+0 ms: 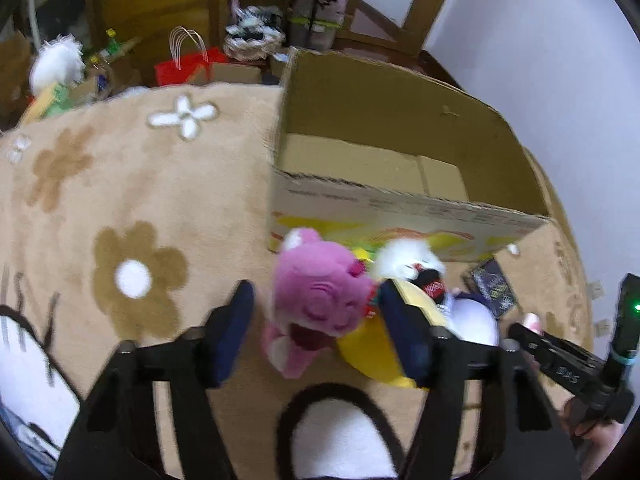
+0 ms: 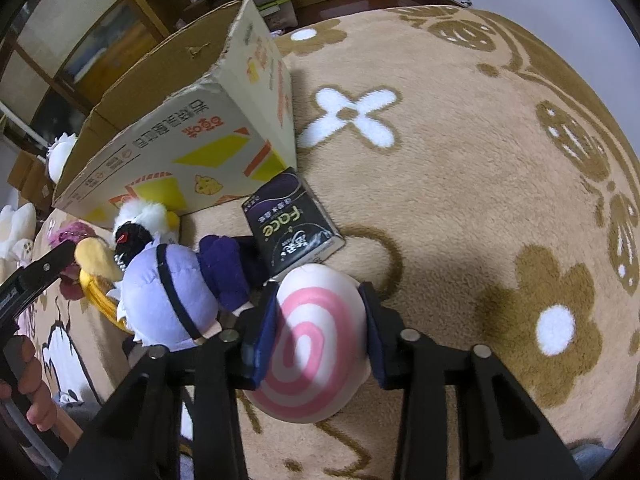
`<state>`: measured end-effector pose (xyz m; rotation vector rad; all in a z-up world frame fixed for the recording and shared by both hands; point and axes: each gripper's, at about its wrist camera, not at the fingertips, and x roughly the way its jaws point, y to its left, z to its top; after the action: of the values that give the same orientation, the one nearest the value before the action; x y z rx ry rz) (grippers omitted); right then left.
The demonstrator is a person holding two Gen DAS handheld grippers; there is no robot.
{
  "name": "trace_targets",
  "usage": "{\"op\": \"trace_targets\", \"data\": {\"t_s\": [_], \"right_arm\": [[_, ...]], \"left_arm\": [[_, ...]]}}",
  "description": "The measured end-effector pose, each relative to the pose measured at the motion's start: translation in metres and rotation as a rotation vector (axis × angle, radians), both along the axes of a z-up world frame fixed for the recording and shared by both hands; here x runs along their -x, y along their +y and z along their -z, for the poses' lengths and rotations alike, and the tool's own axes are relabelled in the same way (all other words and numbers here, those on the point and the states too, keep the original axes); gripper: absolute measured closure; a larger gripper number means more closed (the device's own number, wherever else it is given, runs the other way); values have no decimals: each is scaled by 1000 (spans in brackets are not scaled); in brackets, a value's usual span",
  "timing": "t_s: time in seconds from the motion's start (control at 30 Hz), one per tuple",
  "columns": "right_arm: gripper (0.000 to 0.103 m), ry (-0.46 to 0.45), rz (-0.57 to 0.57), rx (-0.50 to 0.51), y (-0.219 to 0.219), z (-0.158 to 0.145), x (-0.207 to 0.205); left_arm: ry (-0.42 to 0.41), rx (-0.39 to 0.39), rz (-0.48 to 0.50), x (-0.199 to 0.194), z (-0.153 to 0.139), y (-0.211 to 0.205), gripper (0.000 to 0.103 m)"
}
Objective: Organize soft objects
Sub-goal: 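Grasp the pink swirl cushion with the right tool while the left tool grasps the pink plush bear, then lift both toys over the box and open both tools to drop them inside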
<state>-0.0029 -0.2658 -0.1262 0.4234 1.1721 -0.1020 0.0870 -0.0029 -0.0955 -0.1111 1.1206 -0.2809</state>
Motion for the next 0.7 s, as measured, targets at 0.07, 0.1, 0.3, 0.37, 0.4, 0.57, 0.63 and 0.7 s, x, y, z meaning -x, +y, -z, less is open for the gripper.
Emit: {"op": "trace_targets", "data": {"t_s": [0.07, 0.1, 0.3, 0.37, 0.4, 0.57, 0.63, 0.7], "right_arm": [[69, -7, -13, 11, 3, -2, 1], [71, -12, -18, 22, 5, -4, 1], [75, -92, -34, 92, 14, -21, 5], [75, -142, -35, 95, 15, -30, 8], [75, -172, -38, 99, 16, -35, 9], [75, -314, -55, 163, 27, -64, 16], [75, -361, -56, 186, 29, -73, 18], [75, -403, -54, 196, 28, -81, 20]], "left_arm": [[1, -10, -6, 1, 2, -1, 54], [-8, -15, -8, 2, 1, -1, 55], [-40, -6, -39, 7, -6, 4, 56], [-88, -44, -44, 13, -13, 3, 56], [-111, -50, -46, 15, -17, 3, 56], [-241, -54, -47, 32, -42, 4, 56], [-292, -54, -49, 39, -51, 5, 56], [-339, -46, -54, 44, -60, 7, 56]]}}
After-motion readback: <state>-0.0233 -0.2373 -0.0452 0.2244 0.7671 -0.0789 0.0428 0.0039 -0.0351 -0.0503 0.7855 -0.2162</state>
